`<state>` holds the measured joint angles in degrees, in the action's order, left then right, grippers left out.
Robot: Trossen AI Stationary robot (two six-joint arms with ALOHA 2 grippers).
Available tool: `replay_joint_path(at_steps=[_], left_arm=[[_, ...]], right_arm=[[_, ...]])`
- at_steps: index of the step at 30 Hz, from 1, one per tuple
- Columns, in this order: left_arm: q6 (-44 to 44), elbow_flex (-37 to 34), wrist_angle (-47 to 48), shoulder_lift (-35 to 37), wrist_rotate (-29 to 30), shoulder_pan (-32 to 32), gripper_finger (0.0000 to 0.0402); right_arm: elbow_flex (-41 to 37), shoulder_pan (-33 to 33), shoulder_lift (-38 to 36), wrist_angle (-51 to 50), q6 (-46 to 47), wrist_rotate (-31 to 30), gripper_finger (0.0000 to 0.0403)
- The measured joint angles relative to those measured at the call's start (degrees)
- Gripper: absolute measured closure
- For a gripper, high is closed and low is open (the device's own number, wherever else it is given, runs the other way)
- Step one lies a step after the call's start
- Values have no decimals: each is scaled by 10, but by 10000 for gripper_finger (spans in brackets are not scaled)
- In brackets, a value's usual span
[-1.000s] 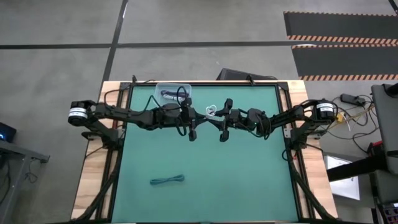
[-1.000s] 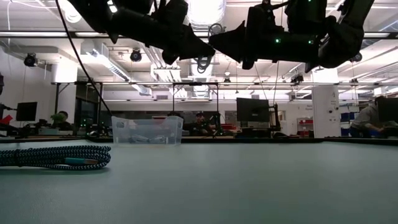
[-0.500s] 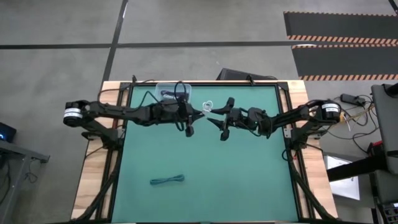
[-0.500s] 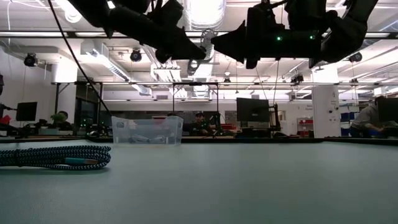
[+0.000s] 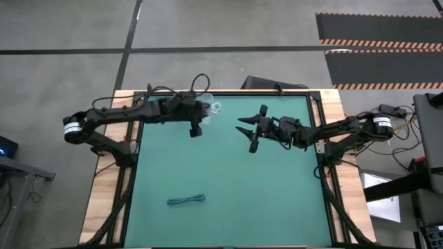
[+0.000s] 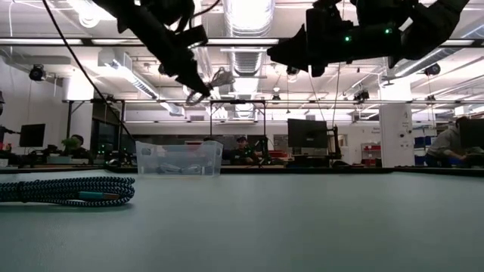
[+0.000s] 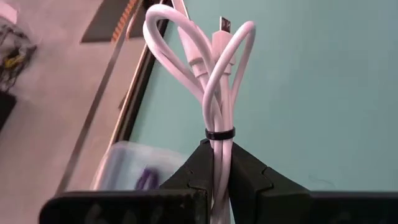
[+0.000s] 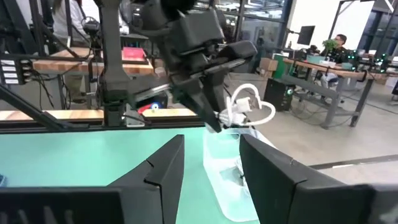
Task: Pick and place USB-C Cables
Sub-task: Put the white charger cable into the transparent bin
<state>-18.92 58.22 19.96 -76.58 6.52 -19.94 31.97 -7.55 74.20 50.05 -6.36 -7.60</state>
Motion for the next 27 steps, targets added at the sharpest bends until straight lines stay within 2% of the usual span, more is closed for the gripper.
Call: replay_joint_path(at_steps=[6,14,20,27], left_arm=[[-66,29,70,-10,1,-55,386],[-131,47,107,-10,5,-114,386],[-136,45,124,-10,4,-140,386],[-125,80,220,-11,4,-146,391]], right_arm=[[0,0,-11,-16,-1,0,255],[0,0,-11,-17,-1,0,260],[0,0,-11,-16,1,-1,261],[2,0,-11,-16,4,-2,259]])
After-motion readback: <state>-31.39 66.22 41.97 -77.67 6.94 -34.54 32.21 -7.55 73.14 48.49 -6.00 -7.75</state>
